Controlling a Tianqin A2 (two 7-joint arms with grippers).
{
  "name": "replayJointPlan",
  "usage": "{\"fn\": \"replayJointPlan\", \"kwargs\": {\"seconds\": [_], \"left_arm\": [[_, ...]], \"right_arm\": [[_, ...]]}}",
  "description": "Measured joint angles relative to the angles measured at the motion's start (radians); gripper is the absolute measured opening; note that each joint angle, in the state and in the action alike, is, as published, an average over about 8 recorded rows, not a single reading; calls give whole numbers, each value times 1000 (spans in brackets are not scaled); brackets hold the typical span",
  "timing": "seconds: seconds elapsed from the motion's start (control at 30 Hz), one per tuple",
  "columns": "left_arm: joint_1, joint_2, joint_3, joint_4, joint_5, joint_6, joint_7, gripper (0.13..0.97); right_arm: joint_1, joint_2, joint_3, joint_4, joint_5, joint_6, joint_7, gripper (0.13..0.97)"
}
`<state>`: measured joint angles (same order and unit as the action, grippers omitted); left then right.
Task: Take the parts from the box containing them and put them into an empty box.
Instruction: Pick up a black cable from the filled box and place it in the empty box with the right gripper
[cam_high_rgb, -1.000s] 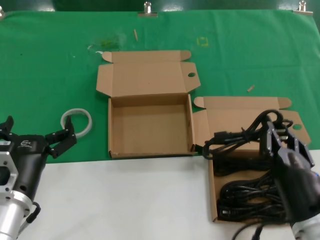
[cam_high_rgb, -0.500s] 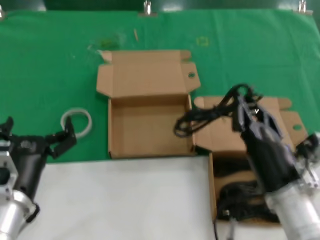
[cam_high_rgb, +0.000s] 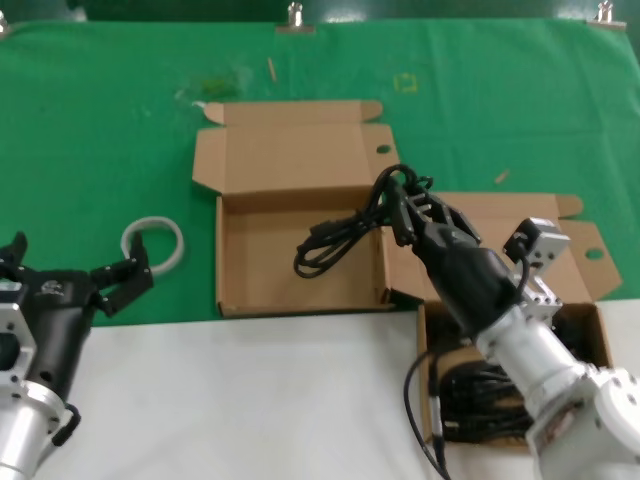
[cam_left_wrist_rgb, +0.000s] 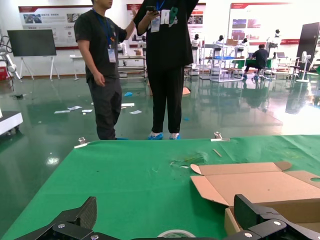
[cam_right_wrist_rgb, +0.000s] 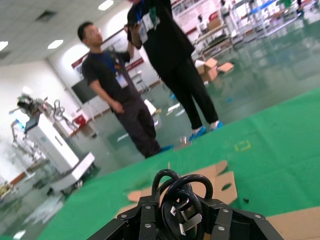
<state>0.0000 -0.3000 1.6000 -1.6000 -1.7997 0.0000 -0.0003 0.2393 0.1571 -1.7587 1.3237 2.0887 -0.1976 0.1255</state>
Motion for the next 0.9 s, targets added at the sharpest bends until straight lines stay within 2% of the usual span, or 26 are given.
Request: {"fn": "replayJointPlan", "kwargs": {"seconds": [0.23, 0.53, 0.67, 0.9], "left_arm": [[0, 0, 0, 0, 0, 0, 0, 966], [0, 0, 0, 0, 0, 0, 0, 966], [0, 0, 0, 0, 0, 0, 0, 966], [0, 0, 0, 0, 0, 0, 0, 966]], "right_arm": [[144, 0, 34, -252, -17, -135, -38, 219], [278, 0, 103, -507, 2, -271, -129, 219], [321, 0, 126, -586, 15, -318, -161, 219], [355, 0, 139, -650, 28, -366, -182, 219]]}}
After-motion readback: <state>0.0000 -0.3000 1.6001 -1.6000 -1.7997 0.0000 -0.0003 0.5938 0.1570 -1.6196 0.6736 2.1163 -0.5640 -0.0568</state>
